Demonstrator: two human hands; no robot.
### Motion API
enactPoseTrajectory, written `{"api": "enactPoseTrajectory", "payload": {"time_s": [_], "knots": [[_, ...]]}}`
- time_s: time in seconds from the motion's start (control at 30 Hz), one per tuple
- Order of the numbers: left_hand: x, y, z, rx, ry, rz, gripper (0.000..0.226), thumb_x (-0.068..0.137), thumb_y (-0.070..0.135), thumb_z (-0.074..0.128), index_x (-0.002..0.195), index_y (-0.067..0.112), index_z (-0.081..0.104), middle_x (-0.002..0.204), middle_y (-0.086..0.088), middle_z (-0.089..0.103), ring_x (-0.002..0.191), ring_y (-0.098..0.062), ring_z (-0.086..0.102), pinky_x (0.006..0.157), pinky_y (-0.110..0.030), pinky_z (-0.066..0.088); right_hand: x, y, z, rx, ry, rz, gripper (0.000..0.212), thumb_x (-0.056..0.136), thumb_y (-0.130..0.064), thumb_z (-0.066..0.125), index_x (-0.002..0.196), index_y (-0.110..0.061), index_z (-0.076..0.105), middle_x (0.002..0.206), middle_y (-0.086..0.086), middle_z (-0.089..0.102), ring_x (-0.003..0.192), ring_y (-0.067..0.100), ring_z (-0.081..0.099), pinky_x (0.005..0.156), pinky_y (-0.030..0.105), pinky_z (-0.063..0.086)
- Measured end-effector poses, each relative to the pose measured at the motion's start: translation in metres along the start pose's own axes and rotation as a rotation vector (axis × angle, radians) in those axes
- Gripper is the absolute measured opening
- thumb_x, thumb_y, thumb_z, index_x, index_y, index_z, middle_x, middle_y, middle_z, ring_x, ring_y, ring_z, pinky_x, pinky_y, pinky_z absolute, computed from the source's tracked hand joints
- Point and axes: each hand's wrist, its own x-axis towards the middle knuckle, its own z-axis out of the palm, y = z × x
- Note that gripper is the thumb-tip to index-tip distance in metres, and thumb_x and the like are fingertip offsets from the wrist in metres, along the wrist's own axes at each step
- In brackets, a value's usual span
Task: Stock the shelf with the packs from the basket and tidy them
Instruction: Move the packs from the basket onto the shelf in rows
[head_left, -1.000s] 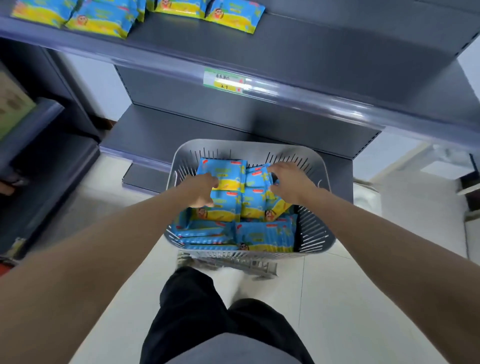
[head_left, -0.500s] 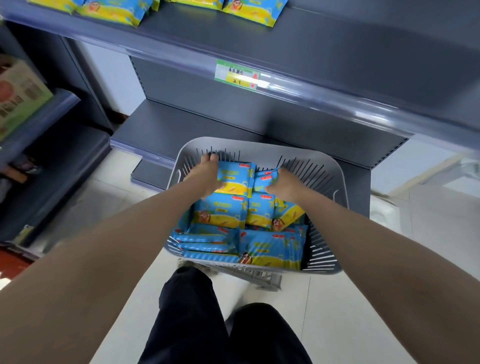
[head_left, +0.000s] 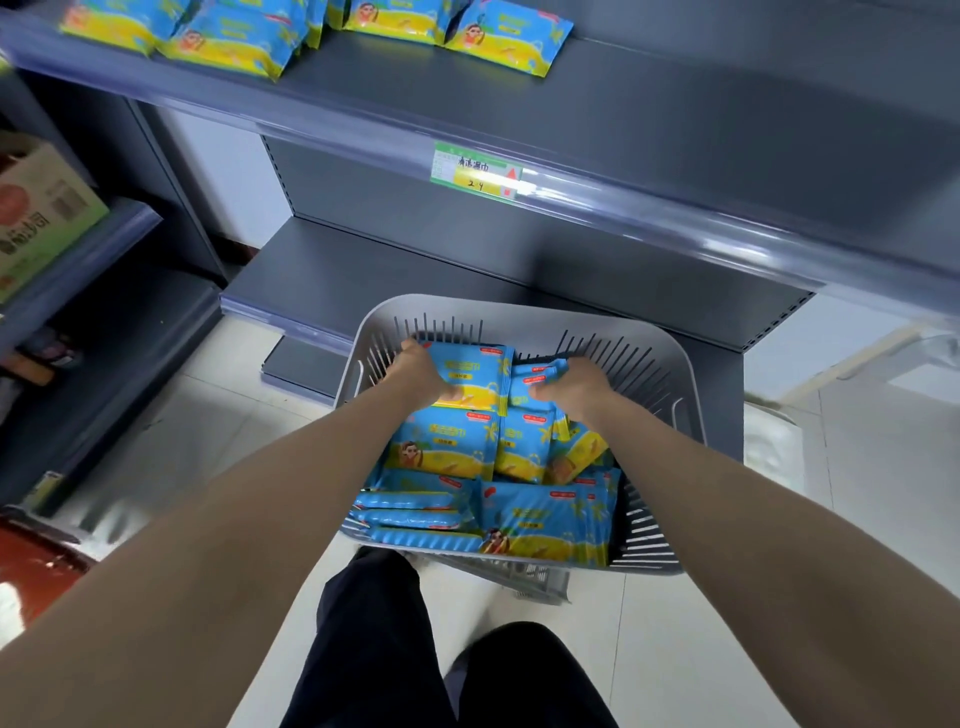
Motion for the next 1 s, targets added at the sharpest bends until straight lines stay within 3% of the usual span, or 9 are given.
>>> {"api": "enactPoseTrajectory", "payload": {"time_s": [0.1, 0.17, 0.2, 0.27, 0.33, 0.5, 0.7, 0.83, 1.0], "knots": [[-0.004, -0.001, -0.002, 0.003, 0.101, 0.005, 0.105, 0.071, 0.033, 0.079, 0.143, -0.004, 0.011, 0.139, -0.017, 0.039, 0.123, -0.031, 0.046, 0.096, -0.039, 0.047, 0.004, 0.002, 0.003, -0.046, 0.033, 0.006, 0.024, 0.084, -0.018, 0.066, 0.077, -0.007, 0.046, 0.07, 0.005, 0.049, 0.058, 0.016, 0.05, 0.053, 0.029, 0.044], [-0.006, -0.001, -0.006, 0.012, 0.152, 0.019, 0.09, 0.071, 0.029, 0.079, 0.135, -0.004, 0.026, 0.128, -0.014, 0.048, 0.12, -0.03, 0.049, 0.096, -0.036, 0.046, 0.003, 0.001, 0.005, -0.112, 0.096, 0.001, 0.017, 0.085, -0.013, 0.062, 0.08, -0.007, 0.047, 0.067, 0.002, 0.046, 0.055, 0.014, 0.046, 0.047, 0.026, 0.037], [-0.009, 0.0, -0.01, 0.005, 0.138, 0.027, 0.081, 0.072, 0.028, 0.079, 0.131, -0.004, 0.033, 0.118, -0.012, 0.052, 0.113, -0.028, 0.053, 0.091, -0.033, 0.047, 0.001, 0.001, 0.005, -0.158, 0.123, -0.021, 0.013, 0.086, -0.01, 0.058, 0.094, -0.003, 0.051, 0.075, 0.005, 0.051, 0.062, 0.017, 0.052, 0.051, 0.028, 0.041], [-0.013, 0.002, -0.018, -0.021, 0.108, 0.03, 0.067, 0.074, 0.027, 0.078, 0.123, -0.003, 0.045, 0.099, -0.008, 0.054, 0.094, -0.023, 0.056, 0.082, -0.03, 0.047, 0.003, 0.004, 0.005, -0.227, 0.177, -0.061, 0.044, 0.088, -0.002, 0.051, 0.13, 0.0, 0.039, 0.098, 0.015, 0.059, 0.088, 0.029, 0.06, 0.068, 0.034, 0.047], [-0.018, 0.004, -0.023, -0.009, 0.103, 0.045, 0.059, 0.076, 0.028, 0.076, 0.121, -0.001, 0.05, 0.097, -0.007, 0.057, 0.089, -0.021, 0.057, 0.084, -0.029, 0.049, 0.002, 0.008, 0.004, -0.243, 0.174, -0.125, 0.058, 0.087, 0.001, 0.05, 0.14, -0.005, 0.026, 0.109, 0.019, 0.059, 0.094, 0.033, 0.06, 0.069, 0.035, 0.045], [-0.03, 0.007, -0.033, -0.035, 0.127, 0.133, 0.063, 0.077, 0.022, 0.075, 0.13, 0.002, 0.047, 0.124, -0.011, 0.058, 0.115, -0.028, 0.056, 0.101, -0.037, 0.045, 0.007, 0.014, 0.003, -0.217, 0.174, -0.193, 0.05, 0.088, -0.003, 0.054, 0.134, -0.008, 0.036, 0.12, 0.021, 0.053, 0.09, 0.032, 0.058, 0.065, 0.031, 0.041], [-0.047, 0.005, -0.048, -0.087, 0.204, 0.242, 0.034, 0.074, 0.01, 0.076, 0.102, 0.004, 0.057, 0.098, -0.017, 0.062, 0.094, -0.03, 0.06, 0.079, -0.033, 0.048, 0.002, 0.009, 0.013, -0.225, 0.101, -0.145, 0.055, 0.086, -0.012, 0.06, 0.138, -0.021, 0.042, 0.141, 0.019, 0.025, 0.09, 0.03, 0.057, 0.074, 0.025, 0.047], [-0.054, 0.005, -0.062, -0.174, 0.212, 0.284, 0.033, 0.074, 0.007, 0.075, 0.103, 0.005, 0.058, 0.094, 0.003, 0.06, 0.088, -0.019, 0.059, 0.085, -0.032, 0.053, -0.004, 0.0, 0.011, -0.318, 0.182, -0.222, 0.035, 0.085, -0.005, 0.06, 0.119, -0.011, 0.059, 0.133, 0.017, 0.041, 0.105, 0.031, 0.058, 0.086, 0.027, 0.046], [-0.07, 0.02, -0.091, -0.227, 0.196, 0.356, 0.028, 0.075, 0.002, 0.074, 0.099, 0.007, 0.06, 0.093, -0.001, 0.061, 0.084, -0.017, 0.058, 0.078, -0.029, 0.049, -0.022, -0.024, -0.019, -0.514, 0.097, -0.347, 0.02, 0.089, -0.012, 0.057, 0.106, -0.001, 0.061, 0.112, 0.015, 0.061, 0.104, 0.031, 0.057, 0.079, 0.03, 0.044]]}}
